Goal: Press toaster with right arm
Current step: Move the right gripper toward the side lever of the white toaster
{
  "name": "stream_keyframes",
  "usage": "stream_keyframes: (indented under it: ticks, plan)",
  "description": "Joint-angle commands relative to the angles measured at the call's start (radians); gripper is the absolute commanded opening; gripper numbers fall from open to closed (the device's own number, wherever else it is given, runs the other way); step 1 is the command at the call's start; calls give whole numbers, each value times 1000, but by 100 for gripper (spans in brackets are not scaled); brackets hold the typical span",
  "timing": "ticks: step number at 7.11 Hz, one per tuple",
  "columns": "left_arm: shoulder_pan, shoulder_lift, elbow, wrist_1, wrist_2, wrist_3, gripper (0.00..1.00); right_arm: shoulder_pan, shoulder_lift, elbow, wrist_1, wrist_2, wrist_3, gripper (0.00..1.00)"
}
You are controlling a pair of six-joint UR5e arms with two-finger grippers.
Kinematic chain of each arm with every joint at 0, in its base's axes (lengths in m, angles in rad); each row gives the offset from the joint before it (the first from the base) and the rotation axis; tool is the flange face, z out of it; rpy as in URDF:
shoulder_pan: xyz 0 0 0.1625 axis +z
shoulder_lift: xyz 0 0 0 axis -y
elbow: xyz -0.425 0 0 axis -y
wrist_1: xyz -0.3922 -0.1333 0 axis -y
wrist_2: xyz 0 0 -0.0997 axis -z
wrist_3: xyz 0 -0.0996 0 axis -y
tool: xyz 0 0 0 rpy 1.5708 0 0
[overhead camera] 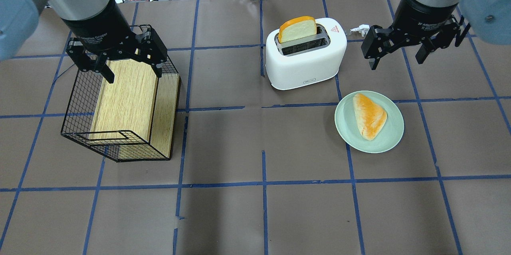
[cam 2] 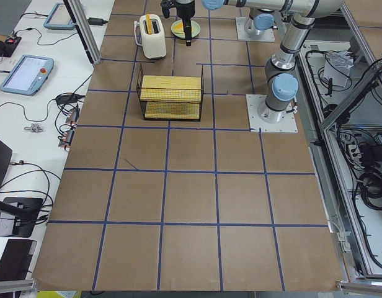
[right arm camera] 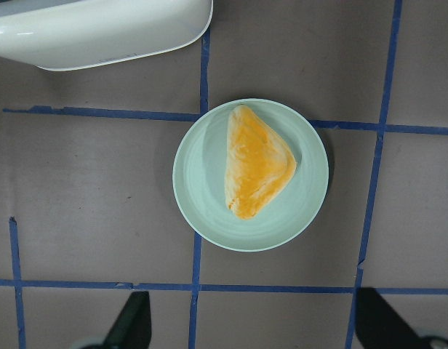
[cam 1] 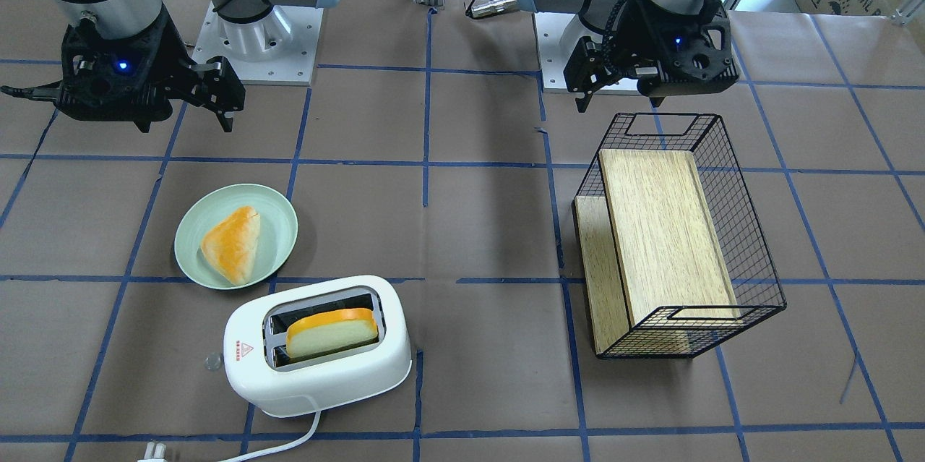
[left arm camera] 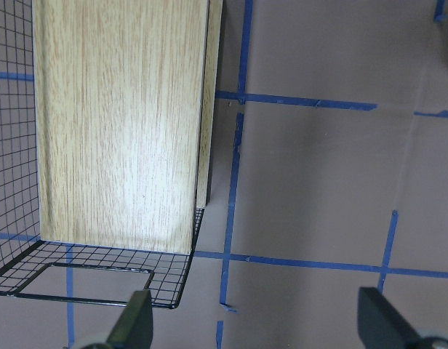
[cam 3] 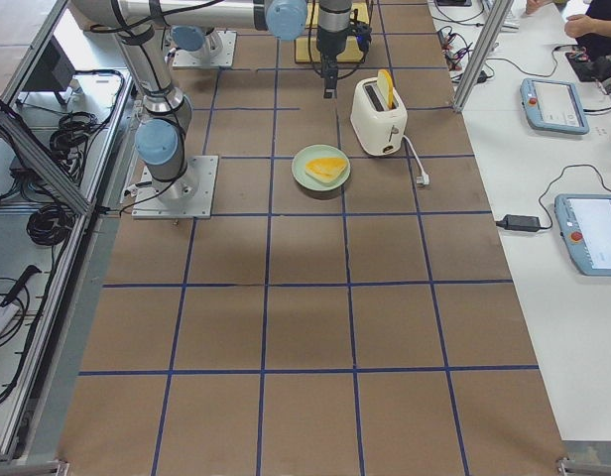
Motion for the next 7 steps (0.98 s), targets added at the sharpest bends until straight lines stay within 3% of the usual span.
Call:
stream_keyframes:
  ticks: [1,3,4,5,6,7]
  plan:
    - [0,0,0,0,0,0,100,0,0,5,-2,1,0,100]
    - [0,0,-2,1,0,0,100,0,1,8,-2,2,0,100]
    - [0,0,0,0,0,0,100,-2,9,6,-25,16,0,90]
    - [0,0,-2,0,0,0,100,-11,55,-18,-45,18,-21,57]
    - [0,0,-2,1,0,0,100,-55,87,-77,-39,72,-73,9]
    - [0,0,0,0,0,0,100,-104,147,-145,-16,162,-125,2]
